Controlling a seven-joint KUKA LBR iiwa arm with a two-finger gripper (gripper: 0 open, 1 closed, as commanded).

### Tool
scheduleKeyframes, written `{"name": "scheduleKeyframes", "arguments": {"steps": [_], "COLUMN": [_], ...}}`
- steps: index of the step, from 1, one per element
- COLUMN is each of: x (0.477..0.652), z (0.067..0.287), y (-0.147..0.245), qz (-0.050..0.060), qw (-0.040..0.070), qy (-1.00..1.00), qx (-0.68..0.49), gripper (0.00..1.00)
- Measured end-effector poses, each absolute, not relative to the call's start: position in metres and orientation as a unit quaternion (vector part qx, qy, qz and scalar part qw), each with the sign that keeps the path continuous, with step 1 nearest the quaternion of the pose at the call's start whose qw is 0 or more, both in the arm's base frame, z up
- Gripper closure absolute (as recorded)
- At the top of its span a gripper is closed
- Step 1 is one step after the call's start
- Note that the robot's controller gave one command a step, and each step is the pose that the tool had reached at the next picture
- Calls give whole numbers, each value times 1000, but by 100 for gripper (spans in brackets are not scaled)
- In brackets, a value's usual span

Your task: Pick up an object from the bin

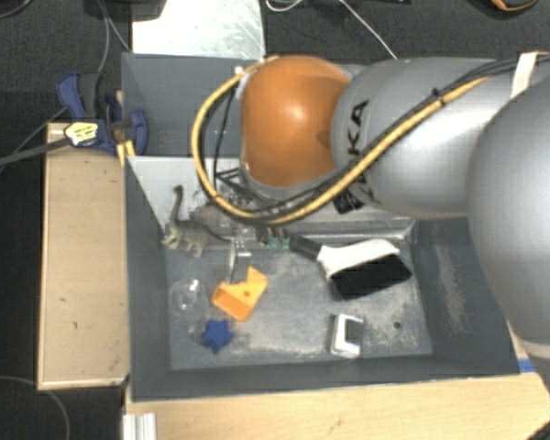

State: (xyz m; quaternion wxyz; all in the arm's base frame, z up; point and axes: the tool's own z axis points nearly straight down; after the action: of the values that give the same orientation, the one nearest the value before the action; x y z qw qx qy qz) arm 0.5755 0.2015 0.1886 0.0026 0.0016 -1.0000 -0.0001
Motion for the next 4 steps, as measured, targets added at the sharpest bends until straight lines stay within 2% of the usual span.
{"name": "scheduleKeyframes", "arguments": {"steps": [1, 2, 3, 4], "x": [578, 557, 572, 550], "z": [193, 100, 115, 111], "y": [200, 136, 144, 171], "qz": [-1, 0, -1, -1], "qw": [-1, 5, -5, 3], "qy": [-1000, -1000, -995, -967], "qx": [-2, 30, 97, 256], "gripper": [0, 0, 0, 0]}}
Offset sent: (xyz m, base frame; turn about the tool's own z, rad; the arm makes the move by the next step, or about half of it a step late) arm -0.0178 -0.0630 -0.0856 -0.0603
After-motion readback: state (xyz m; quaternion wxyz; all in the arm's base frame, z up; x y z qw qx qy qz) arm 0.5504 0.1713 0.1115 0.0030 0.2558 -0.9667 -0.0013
